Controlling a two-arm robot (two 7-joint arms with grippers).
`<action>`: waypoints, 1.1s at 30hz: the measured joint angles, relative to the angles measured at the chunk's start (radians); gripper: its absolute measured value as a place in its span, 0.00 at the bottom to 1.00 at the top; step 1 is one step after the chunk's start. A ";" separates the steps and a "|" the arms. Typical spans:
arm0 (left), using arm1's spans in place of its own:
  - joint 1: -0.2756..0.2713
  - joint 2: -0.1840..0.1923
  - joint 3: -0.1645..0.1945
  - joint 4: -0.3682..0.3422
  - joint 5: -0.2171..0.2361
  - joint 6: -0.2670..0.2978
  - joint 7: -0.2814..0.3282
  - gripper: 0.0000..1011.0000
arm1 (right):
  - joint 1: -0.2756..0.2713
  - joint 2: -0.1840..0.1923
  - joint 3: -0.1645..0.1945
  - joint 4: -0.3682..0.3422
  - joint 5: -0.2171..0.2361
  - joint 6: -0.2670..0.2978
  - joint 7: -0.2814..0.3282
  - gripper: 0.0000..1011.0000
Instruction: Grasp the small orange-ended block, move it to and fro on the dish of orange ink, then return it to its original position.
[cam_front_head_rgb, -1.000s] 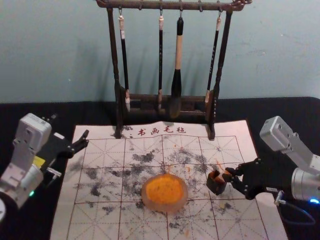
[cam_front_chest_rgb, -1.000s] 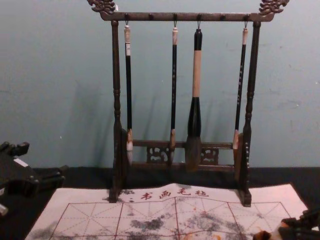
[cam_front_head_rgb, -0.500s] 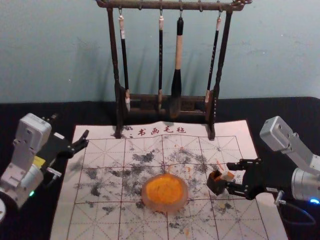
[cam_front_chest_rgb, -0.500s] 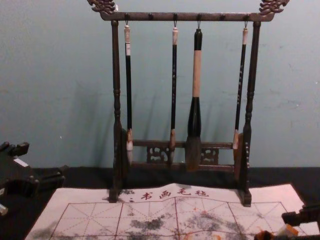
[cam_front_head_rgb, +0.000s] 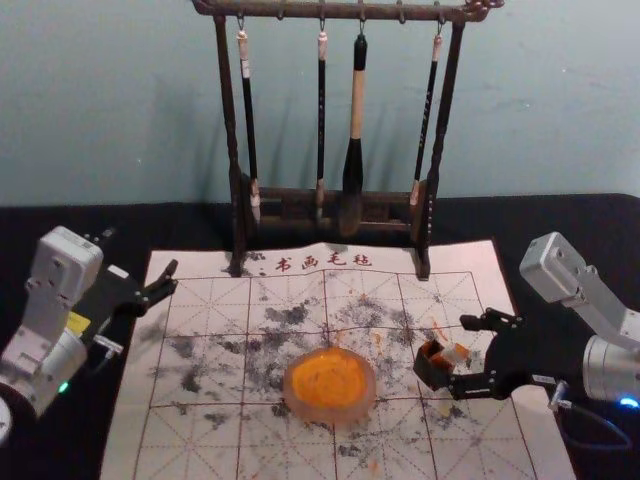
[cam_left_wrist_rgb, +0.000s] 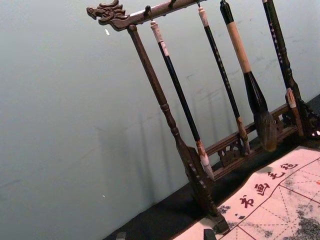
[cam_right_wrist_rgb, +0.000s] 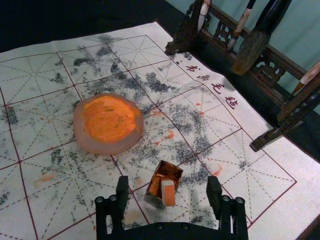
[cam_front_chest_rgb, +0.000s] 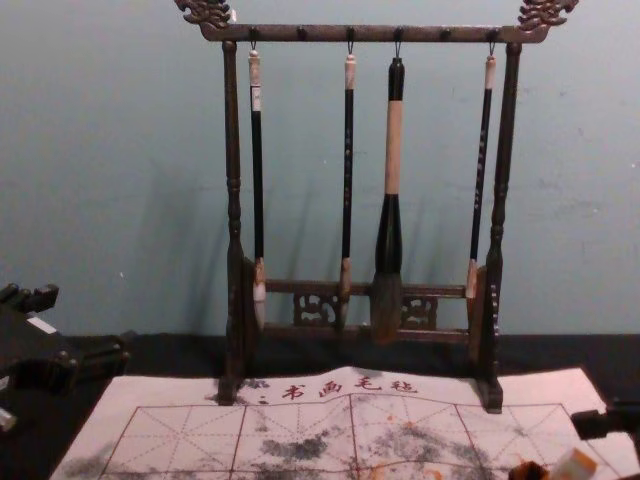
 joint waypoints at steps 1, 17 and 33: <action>0.000 0.000 0.000 0.000 0.000 0.000 0.000 0.99 | 0.000 0.000 0.000 0.000 0.000 0.000 0.000 0.95; 0.000 0.000 0.000 0.000 0.000 0.000 0.000 0.99 | -0.121 -0.039 0.148 -0.088 0.013 -0.168 -0.196 0.99; 0.000 0.000 0.000 0.000 0.000 0.000 0.000 0.99 | -0.267 -0.199 0.245 -0.030 -0.150 -0.287 -0.567 0.99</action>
